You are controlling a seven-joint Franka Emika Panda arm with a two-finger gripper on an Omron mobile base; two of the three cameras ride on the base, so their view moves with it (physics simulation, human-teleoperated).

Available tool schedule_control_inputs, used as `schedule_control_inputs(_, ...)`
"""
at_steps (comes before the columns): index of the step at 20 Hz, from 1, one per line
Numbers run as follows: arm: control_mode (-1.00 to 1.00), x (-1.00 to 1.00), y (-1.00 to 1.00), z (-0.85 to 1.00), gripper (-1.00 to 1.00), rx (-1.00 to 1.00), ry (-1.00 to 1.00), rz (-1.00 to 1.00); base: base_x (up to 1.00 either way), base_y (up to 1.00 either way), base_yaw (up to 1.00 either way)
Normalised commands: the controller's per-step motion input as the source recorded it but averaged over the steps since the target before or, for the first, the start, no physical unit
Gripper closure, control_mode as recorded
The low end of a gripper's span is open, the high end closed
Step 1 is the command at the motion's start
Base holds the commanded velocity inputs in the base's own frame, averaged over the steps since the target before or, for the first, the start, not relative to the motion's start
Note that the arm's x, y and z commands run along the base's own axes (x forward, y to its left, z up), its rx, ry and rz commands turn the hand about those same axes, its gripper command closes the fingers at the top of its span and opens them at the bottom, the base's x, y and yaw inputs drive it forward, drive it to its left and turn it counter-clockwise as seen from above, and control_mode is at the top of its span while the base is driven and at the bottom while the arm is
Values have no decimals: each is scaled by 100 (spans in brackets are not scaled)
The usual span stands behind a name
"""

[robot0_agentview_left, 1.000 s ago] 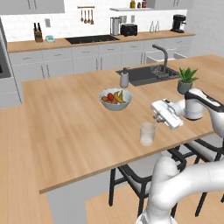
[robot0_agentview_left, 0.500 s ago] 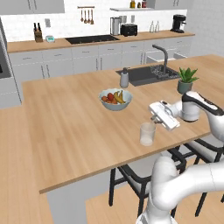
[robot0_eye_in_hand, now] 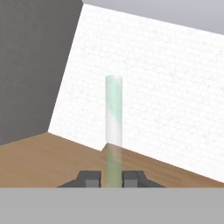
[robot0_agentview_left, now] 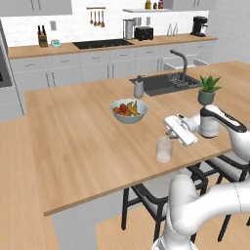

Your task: Take a straw from the drawer in front and place it inside the glass cup on the dining counter.

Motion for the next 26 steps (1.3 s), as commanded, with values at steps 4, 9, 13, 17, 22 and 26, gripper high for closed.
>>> schedule_control_inputs(4, -100, 22, 0, -17, 100, 0, 0, 0, 0, 0, 0)
schedule_control_inputs(9, -100, 23, 1, -15, 100, 0, 0, 0, 0, 0, 0)
schedule_control_inputs(13, -100, 7, 1, -10, 100, 0, 0, 0, 0, 0, 0)
schedule_control_inputs(17, -100, -12, 6, -9, 100, 0, 0, 0, 0, 0, 0)
schedule_control_inputs(22, -100, -18, 13, -15, 100, -2, -1, 0, 0, 0, 0)
schedule_control_inputs(26, -100, -33, 5, -11, 100, 0, 0, 0, 0, 0, 0)
